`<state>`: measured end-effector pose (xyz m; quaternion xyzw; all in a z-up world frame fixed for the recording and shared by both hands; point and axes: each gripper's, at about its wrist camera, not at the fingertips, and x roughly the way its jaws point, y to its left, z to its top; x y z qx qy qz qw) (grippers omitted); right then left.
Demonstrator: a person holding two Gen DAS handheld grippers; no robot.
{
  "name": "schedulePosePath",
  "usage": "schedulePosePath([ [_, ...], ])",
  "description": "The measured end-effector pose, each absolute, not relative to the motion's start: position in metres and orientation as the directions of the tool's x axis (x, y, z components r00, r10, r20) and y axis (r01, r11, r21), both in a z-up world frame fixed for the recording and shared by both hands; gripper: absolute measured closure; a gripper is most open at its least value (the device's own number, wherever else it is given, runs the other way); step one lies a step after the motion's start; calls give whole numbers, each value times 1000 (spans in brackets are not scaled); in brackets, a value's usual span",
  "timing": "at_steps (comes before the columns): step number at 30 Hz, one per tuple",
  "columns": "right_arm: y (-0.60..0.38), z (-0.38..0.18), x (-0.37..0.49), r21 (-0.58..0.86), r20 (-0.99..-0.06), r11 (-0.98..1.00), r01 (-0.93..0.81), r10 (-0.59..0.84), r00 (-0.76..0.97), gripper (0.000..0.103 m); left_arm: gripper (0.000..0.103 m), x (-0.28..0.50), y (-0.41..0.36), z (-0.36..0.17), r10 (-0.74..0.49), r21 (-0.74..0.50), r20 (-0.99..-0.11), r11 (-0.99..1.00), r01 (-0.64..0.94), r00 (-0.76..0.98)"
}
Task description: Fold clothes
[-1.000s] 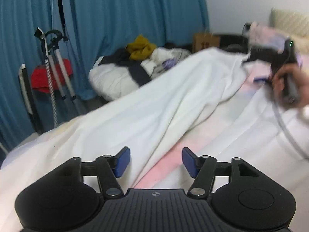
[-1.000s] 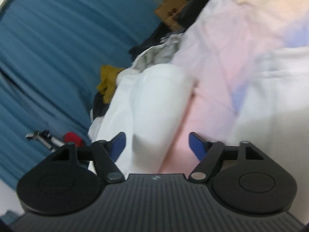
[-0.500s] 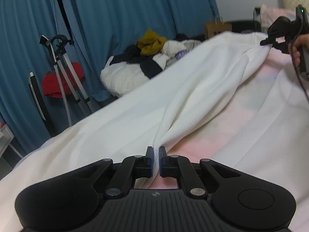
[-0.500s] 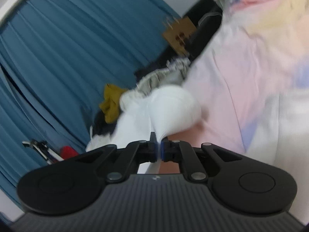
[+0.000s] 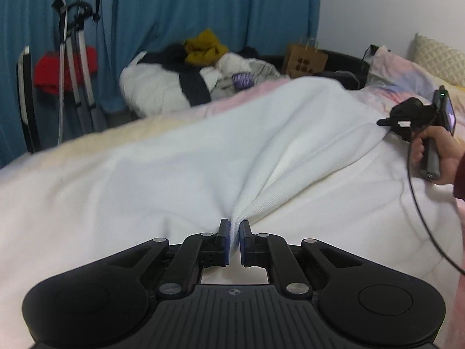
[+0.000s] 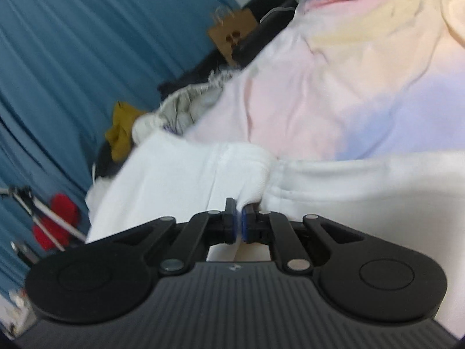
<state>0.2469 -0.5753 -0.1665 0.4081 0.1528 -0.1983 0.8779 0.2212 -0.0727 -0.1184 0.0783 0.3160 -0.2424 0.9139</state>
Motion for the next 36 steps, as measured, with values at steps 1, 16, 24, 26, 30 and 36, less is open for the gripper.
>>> schedulePosePath([
  [1, -575, -168, 245, 647, -440, 596, 475, -216, 871, 93, 92, 223, -71, -119, -394, -27, -616, 876, 482, 682],
  [16, -491, -90, 139, 458, -425, 821, 340, -133, 895, 93, 74, 141, -53, -64, -412, -147, -544, 905, 400, 731],
  [24, -450, -69, 99, 416, -449, 872, 257, -49, 892, 93, 36, 69, -5, -37, -333, -220, -556, 943, 251, 762],
  [26, -451, -68, 96, 424, -446, 870, 251, -40, 894, 93, 27, 52, 16, -32, -300, -245, -574, 951, 190, 762],
  [30, -458, -74, 95, 436, -460, 860, 265, -40, 887, 93, 21, 21, 58, -22, -254, -288, -616, 954, 87, 746],
  [36, -469, -88, 99, 459, -508, 831, 314, -44, 860, 93, 18, -14, 127, -10, -202, -363, -727, 924, -118, 656],
])
